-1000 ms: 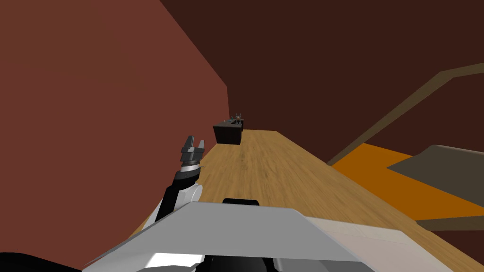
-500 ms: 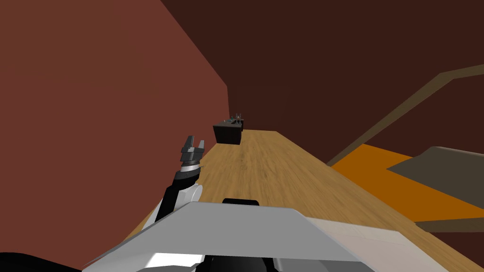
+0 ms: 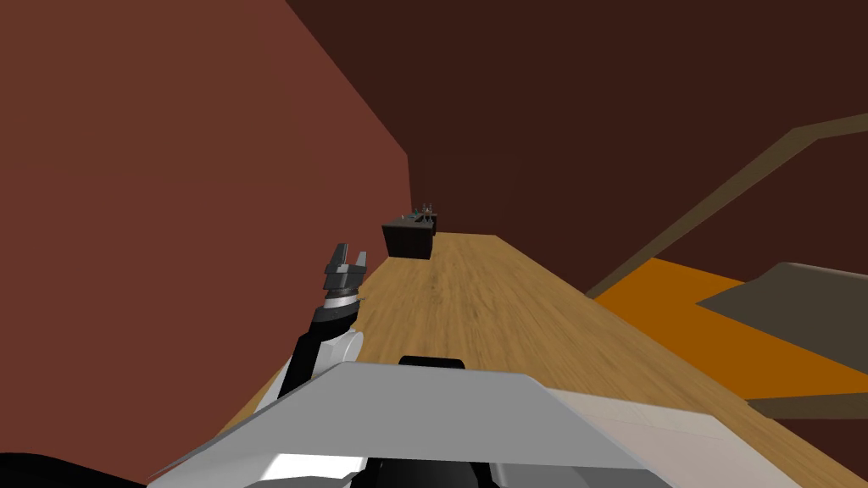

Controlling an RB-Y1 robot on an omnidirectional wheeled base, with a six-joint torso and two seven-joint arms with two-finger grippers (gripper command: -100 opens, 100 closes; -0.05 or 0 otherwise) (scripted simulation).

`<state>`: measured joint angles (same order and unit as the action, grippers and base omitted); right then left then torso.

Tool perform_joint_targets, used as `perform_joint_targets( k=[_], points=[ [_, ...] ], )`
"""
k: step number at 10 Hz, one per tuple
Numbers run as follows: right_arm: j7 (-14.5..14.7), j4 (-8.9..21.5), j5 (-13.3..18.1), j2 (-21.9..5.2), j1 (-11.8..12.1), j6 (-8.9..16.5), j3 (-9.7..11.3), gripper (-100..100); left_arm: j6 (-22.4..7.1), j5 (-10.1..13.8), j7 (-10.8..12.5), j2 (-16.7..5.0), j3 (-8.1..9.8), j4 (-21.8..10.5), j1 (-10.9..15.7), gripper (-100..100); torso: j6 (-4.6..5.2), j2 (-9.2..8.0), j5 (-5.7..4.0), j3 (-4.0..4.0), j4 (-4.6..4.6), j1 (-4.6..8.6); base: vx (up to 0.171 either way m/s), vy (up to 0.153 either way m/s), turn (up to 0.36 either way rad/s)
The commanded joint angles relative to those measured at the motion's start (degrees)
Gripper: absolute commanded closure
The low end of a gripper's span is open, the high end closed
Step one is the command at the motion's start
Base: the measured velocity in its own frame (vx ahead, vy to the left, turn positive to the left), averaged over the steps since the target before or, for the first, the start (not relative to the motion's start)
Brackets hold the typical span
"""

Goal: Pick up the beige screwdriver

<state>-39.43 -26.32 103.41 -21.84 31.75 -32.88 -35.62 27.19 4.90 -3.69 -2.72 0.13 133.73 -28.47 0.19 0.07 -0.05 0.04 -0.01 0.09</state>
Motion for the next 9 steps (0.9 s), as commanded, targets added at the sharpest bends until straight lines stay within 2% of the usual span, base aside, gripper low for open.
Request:
perform_joint_targets(
  k=[1, 3, 4, 5, 7, 8, 9],
  points=[
    [0.0, 0.0, 0.0, 0.0, 0.0, 0.0, 0.0, 100, 0.0, 0.0, 0.0, 0.0, 0.0, 0.0, 0.0, 0, 0.0, 0.0, 0.0, 0.0, 0.0, 0.0, 0.0, 0.0, 0.0],
    [0.0, 0.0, 0.0, -0.01, 0.01, 0.0, 0.0, 100, 0.0, 0.0, 0.0, 0.0, 0.0, 0.0, 0.0, 0, 0.0, -0.04, -0.04, -0.03, 0.02, 0.09, 0.0, 0.0, 0.0],
    [0.0, 0.0, 0.0, -0.01, 0.01, 0.0, 0.0, 0, 0.0, 0.0, 0.0, 0.0, 0.0, 0.0, 0.0, 0, 0.0, -0.05, -0.04, -0.03, 0.02, 0.1, 0.0, 0.0, 0.0],
    [-0.53, -0.75, 1.57, -0.9, 0.6, -1.76, -1.69, 100, 0.0, 0.0, 0.0, 0.0, 0.0, 0.0, 0.0, 0, 0.0, -0.05, -0.04, -0.03, 0.02, 0.1, 0.013, 0.055, -0.026],
    [-2.07, -2.23, 3.93, -1.95, 1.38, -4.04, -3.49, 100, 0.0, 0.0, 0.0, 0.01, 0.0, 0.0, 0.0, 0, 0.02, 0.0, 0.03, 0.0, 0.0, -0.24, 0.022, 0.097, -0.027],
    [-2.46, -2.6, 4.52, -2.21, 1.57, -4.61, -3.94, 100, 0.0, 0.0, 0.0, 0.01, -0.01, 0.0, 0.0, 0, 0.02, 0.03, 0.05, 0.02, 0.0, -0.29, 0.021, 0.071, -0.014],
    [-1.6, -1.91, 3.76, -2.19, 1.38, -4.19, -3.74, 100, 0.0, 0.0, 0.0, 0.0, 0.0, 0.0, 0.0, 0, 0.01, 0.04, 0.04, 0.02, 0.0, -0.22, 0.007, 0.026, -0.005]
  ],
)
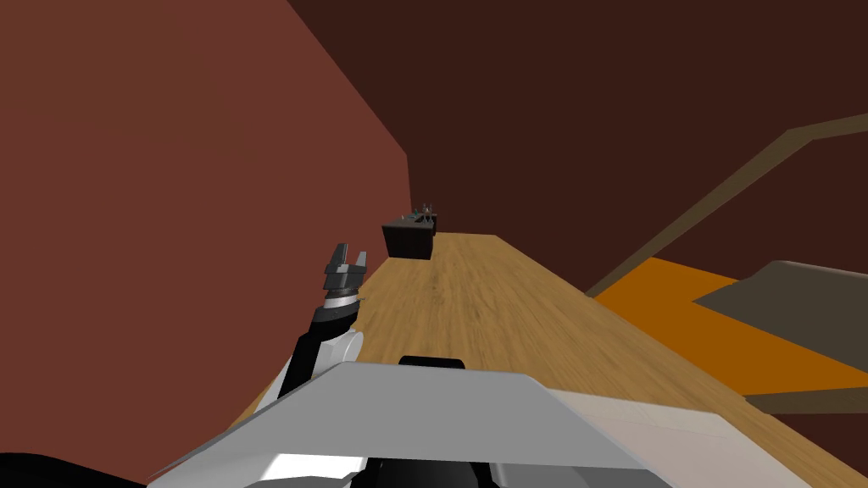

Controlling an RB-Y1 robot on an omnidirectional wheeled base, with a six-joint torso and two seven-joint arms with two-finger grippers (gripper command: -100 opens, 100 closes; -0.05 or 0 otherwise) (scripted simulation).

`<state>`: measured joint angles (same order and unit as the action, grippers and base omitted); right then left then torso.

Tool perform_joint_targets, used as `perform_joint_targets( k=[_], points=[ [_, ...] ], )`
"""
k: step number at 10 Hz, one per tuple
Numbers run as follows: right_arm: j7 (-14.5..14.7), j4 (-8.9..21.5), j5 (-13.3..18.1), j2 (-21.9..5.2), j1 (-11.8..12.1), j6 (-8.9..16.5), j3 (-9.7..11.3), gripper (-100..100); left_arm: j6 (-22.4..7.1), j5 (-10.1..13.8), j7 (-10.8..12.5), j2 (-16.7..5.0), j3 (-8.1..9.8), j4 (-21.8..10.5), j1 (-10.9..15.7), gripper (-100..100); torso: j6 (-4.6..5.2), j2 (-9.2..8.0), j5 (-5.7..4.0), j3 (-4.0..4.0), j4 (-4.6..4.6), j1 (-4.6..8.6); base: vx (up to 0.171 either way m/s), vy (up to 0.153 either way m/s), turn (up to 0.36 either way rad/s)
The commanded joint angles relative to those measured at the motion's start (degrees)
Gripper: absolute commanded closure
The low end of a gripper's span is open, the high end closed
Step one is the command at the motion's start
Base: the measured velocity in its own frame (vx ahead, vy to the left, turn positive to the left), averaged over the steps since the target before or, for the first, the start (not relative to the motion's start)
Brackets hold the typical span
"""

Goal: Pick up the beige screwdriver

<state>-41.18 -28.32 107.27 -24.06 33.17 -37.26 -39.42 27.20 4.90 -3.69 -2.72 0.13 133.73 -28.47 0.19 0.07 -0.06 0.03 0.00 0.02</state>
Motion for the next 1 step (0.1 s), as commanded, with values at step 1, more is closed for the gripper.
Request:
perform_joint_targets(
  k=[1],
  points=[
    [0.0, 0.0, 0.0, 0.0, 0.0, 0.0, 0.0, 0, 0.0, 0.0, 0.0, 0.0, 0.0, 0.0, 0.0, 0, 0.0, 0.0, 0.0, 0.0, 0.0, 0.0, 0.002, 0.007, -0.001]
  ],
)
